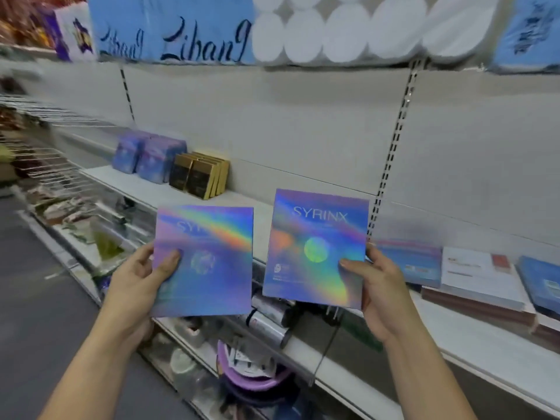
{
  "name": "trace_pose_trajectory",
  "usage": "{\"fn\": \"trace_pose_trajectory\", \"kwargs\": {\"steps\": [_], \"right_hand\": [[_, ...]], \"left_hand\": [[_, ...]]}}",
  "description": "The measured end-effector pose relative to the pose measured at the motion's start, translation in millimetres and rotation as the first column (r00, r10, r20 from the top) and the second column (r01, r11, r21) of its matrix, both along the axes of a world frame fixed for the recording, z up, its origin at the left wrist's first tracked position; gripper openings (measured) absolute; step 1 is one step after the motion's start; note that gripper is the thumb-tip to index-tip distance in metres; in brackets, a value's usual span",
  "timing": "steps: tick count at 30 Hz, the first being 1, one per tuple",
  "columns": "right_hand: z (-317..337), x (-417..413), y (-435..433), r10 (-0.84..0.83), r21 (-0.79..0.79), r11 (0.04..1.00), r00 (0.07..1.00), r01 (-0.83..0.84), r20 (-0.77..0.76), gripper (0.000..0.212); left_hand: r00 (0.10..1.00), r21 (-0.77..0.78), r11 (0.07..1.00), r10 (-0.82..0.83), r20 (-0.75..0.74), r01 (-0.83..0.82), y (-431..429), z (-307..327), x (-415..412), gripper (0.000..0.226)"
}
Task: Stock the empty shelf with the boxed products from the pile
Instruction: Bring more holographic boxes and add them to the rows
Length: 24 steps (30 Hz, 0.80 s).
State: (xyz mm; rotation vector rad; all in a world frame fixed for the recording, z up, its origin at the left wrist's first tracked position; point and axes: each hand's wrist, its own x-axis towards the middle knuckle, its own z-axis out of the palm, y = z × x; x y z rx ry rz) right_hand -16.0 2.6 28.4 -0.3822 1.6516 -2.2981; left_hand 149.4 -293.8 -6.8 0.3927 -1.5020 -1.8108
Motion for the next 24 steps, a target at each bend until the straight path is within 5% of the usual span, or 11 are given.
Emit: {"fn": "trace_pose_trajectory", "kwargs": {"steps": [5,9,15,24], "right_hand": [[-13.2,9.0,-95.1,0.116,0.083,0.990,0.993,-0.114,-0.024,0.032],[-19.7,4.2,-177.4,0.224,0.104,0.970,0.974,-0.219,-0.033,0.033],[-33.3,-15.8,-312.4,0.373,0.043,0.927,0.928,-0.372,-0.022,0.034],[-52.4,-28.4,-501.7,0.522,-0.036,0.853,0.850,-0.521,0.071,0.033]], "left_hand": [[0.990,-0.013,0.990,0.140,0.001,-0.140,-77.6,-12.3,39.8,0.091],[0.977,0.002,0.977,0.214,0.021,-0.215,-136.0,-28.2,61.4,0.054],[0.928,-0.032,0.930,0.368,0.067,-0.366,-233.4,-38.8,72.1,0.049],[0.841,-0.064,0.846,0.533,0.090,-0.529,-384.1,-31.2,94.6,0.086]]}}
